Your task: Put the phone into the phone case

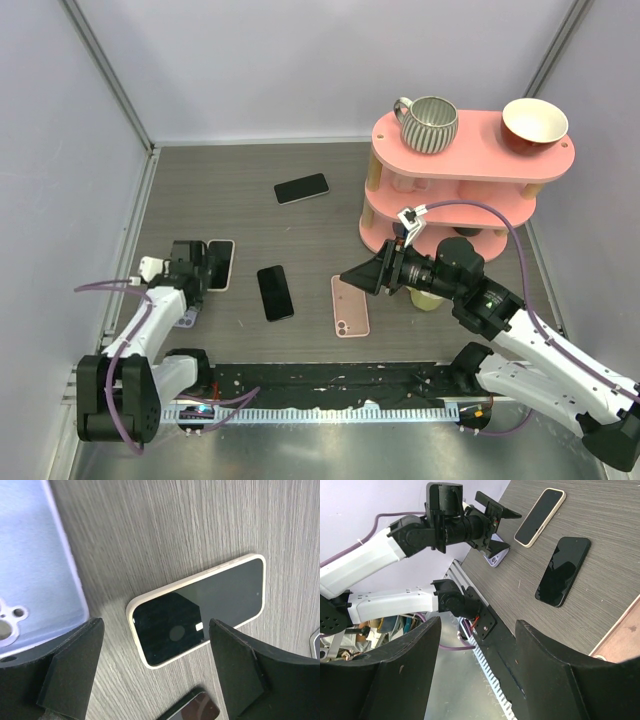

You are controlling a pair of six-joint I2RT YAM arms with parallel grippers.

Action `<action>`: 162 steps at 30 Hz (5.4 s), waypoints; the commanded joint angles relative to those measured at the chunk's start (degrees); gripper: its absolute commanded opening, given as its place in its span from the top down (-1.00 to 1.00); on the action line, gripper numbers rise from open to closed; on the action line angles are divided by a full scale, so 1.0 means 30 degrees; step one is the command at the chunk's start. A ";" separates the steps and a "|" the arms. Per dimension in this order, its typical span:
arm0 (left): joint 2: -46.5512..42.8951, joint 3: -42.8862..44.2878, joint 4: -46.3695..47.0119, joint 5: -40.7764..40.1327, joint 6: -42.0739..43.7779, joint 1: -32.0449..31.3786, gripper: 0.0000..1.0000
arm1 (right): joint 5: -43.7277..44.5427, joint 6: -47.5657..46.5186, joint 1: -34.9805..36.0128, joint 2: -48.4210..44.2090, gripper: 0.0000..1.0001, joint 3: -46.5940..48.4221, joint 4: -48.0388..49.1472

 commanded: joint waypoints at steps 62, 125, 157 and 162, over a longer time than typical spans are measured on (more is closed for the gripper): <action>-0.7454 0.2244 -1.0453 0.2447 0.0746 0.8043 1.00 | 0.6421 0.2075 0.3478 0.4403 -0.25 0.0490 0.1279; -0.8870 -0.1568 -0.1246 1.5442 -0.1301 0.4762 1.00 | 0.7514 0.0726 0.5478 1.8152 -0.33 0.8517 0.6643; -0.7290 0.1769 0.6136 2.4749 1.4895 0.0755 -0.26 | -0.5402 -1.4204 0.0820 1.2151 0.95 0.8633 -0.7060; -0.5913 0.2709 0.6196 2.6687 1.6101 -0.2995 -0.29 | -0.7018 -1.5912 0.0820 1.0950 0.98 0.8608 -0.8971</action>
